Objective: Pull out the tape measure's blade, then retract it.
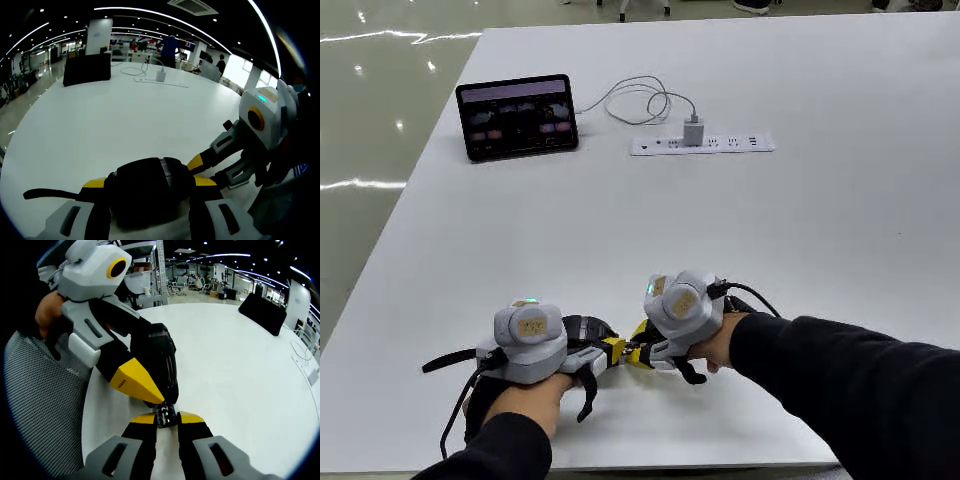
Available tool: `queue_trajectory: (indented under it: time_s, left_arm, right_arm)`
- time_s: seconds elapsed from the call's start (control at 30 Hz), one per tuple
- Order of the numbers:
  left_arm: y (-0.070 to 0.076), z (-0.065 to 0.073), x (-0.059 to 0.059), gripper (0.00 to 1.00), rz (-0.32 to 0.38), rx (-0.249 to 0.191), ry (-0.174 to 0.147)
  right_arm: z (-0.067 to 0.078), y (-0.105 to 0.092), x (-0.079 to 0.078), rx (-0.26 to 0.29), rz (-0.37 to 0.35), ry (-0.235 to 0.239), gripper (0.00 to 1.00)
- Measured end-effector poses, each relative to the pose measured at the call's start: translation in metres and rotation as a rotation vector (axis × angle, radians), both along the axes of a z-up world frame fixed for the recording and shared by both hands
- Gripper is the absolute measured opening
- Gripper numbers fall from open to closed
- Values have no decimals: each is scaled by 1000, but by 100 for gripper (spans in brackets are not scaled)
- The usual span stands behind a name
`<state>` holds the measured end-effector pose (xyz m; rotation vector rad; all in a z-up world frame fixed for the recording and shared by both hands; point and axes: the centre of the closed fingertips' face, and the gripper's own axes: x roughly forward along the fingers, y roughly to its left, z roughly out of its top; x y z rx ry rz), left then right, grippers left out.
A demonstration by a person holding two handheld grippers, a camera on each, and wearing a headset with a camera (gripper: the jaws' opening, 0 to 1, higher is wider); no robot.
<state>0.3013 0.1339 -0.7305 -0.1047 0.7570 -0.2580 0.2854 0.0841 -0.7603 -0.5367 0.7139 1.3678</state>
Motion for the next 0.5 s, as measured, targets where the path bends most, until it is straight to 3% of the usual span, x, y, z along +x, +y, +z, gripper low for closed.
queue_trajectory:
  time_s: [0.5]
  left_arm:
    - [1,0,-1,59,6,-12,3]
  right_arm:
    - [2,5,-2,0,28,-10,12]
